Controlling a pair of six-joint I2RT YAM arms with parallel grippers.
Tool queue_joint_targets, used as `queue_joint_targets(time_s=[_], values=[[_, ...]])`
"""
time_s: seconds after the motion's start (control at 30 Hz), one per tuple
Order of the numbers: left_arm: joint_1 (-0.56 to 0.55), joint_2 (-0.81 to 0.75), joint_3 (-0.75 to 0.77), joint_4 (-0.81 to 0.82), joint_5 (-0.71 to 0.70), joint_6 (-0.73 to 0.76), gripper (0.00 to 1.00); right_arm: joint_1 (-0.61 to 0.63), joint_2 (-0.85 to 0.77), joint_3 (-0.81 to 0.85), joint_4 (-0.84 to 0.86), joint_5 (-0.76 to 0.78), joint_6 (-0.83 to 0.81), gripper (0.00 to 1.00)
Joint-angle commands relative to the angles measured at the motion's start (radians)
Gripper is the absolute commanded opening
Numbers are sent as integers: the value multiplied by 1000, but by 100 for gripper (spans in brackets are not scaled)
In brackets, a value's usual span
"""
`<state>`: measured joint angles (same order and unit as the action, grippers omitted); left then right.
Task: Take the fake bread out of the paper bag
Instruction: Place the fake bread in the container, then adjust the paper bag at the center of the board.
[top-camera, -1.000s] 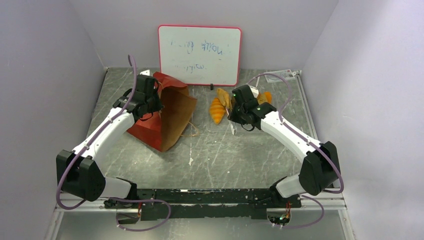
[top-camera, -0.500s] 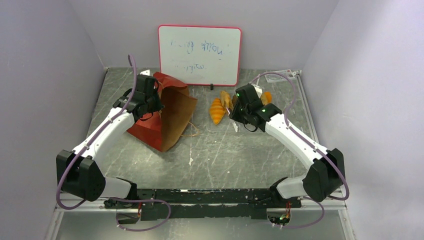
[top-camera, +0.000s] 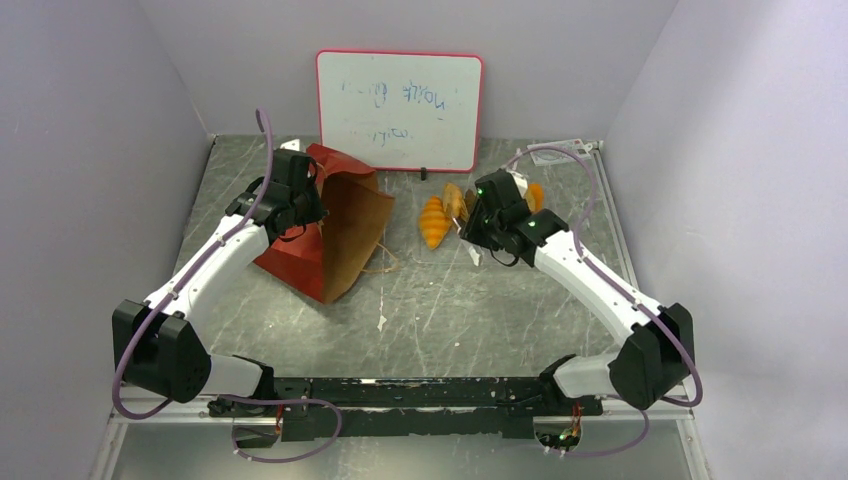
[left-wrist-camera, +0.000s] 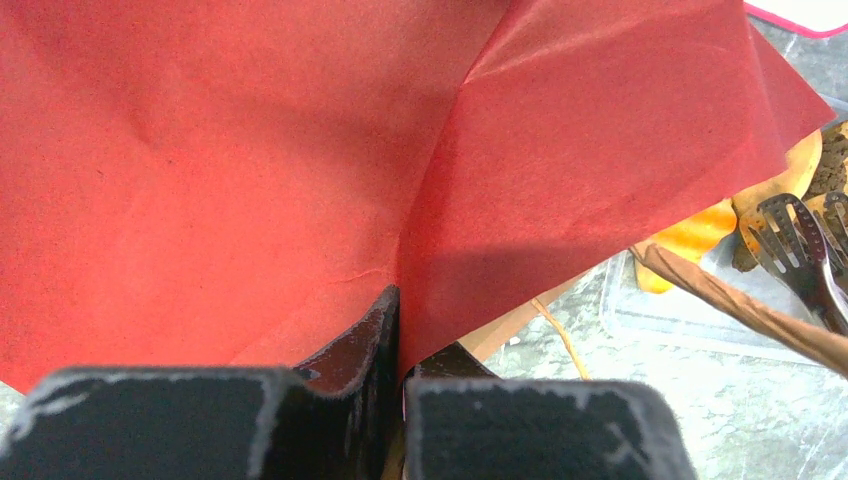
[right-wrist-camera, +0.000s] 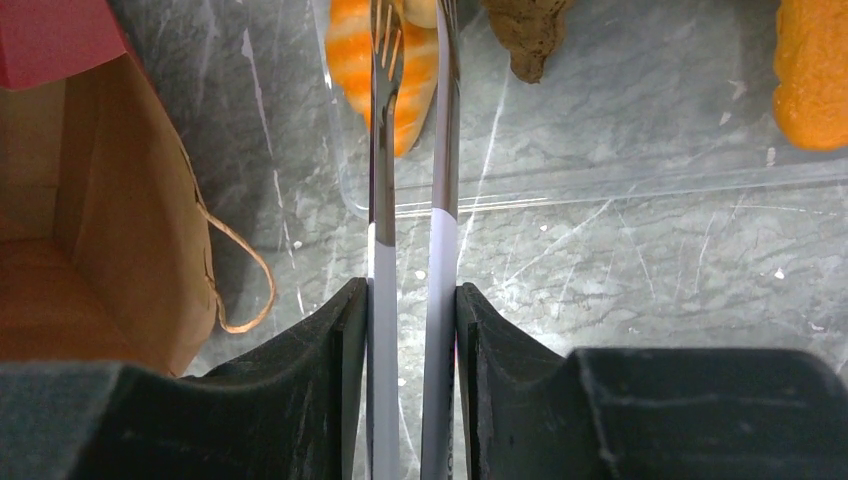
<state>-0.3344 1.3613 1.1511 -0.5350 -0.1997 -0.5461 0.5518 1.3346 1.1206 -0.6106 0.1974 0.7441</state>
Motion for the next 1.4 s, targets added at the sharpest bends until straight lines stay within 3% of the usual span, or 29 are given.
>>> queue_joint_targets(time_s=[0.0,0.5,0.73,1.07,1.37], values=[[9,-17,30,10,20,-1,7,-4,-52,-7,-1,6,4,37],[9,-14,32,14,30,26,7,-4,-167,-20,-58,-15,19,37],[14,-53,39,8,80,120,7,10,-251,1,-47,-146,-33,35],[15,-71,66,-92,143,169,7,65,-373,-146,116,-351,15,31],[15,-92,7,-97,191,148,7,165,-364,-160,198,-402,30,30]])
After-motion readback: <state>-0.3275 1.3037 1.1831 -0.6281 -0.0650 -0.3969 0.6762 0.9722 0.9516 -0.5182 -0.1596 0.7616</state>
